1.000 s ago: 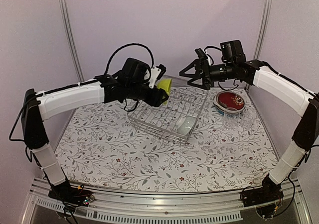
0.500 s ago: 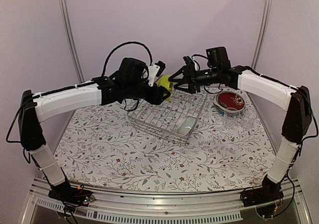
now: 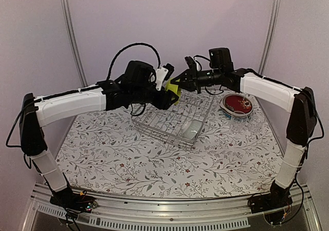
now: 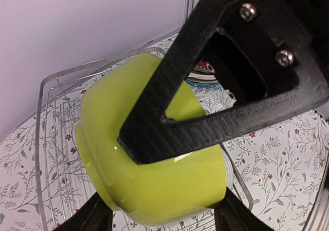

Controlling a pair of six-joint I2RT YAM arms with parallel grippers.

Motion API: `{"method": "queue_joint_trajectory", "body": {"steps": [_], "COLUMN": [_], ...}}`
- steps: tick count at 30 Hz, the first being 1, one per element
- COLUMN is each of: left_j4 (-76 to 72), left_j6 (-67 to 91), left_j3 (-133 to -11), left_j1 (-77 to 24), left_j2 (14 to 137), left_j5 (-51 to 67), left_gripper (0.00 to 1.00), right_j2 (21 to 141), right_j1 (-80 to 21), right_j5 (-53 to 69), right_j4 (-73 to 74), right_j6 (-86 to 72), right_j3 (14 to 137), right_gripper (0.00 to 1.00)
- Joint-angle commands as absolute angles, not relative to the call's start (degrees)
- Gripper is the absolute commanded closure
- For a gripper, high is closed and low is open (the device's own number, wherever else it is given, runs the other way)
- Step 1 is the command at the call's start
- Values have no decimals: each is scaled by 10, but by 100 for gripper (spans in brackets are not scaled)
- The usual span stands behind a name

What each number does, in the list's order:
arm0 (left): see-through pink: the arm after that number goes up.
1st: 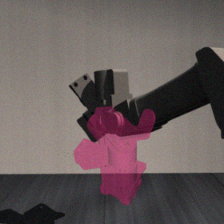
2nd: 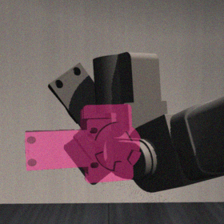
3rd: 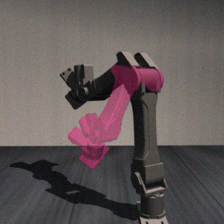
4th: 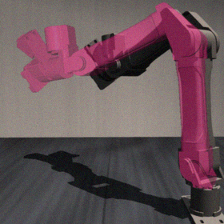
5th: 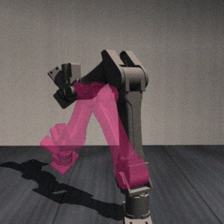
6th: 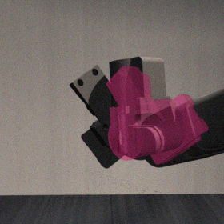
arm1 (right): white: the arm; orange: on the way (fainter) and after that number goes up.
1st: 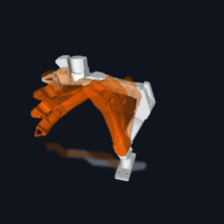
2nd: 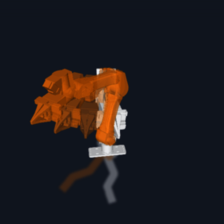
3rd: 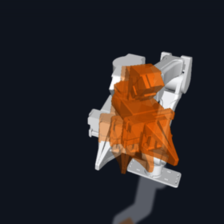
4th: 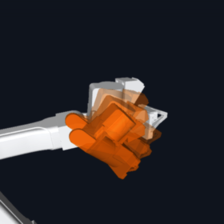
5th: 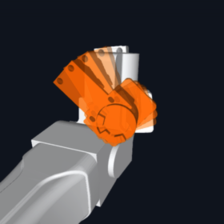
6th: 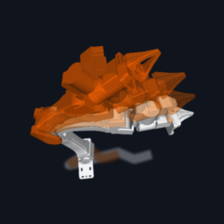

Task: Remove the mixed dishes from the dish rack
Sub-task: Pass from the left arm to the right, then place the bowl at the corner of the board.

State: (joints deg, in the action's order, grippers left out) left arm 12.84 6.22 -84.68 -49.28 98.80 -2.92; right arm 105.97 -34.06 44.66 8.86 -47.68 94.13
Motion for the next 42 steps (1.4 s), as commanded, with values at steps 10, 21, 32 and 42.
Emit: {"method": "queue_joint_trajectory", "body": {"steps": [10,21,32,42], "left_j4": [117,120,118,115], "left_j6": [43,42,49,59], "left_j3": [-842,-837,-852,-865], "left_j1": [-504,-504,-502,-501], "left_j2": [962,953,968,983], "left_j5": [-41,-48,-50,-42], "left_gripper": [6,0,0,0], "right_j2": [1020,921,806,710], "right_j1": [-340,-275,-265,-265], "right_j5": [438,404,227,98], "right_j4": [59,254,548,602], "right_j6": [-507,-382,-179,-201], "right_j3": [919,889,832,687], "right_gripper": [100,100,100,100]}}
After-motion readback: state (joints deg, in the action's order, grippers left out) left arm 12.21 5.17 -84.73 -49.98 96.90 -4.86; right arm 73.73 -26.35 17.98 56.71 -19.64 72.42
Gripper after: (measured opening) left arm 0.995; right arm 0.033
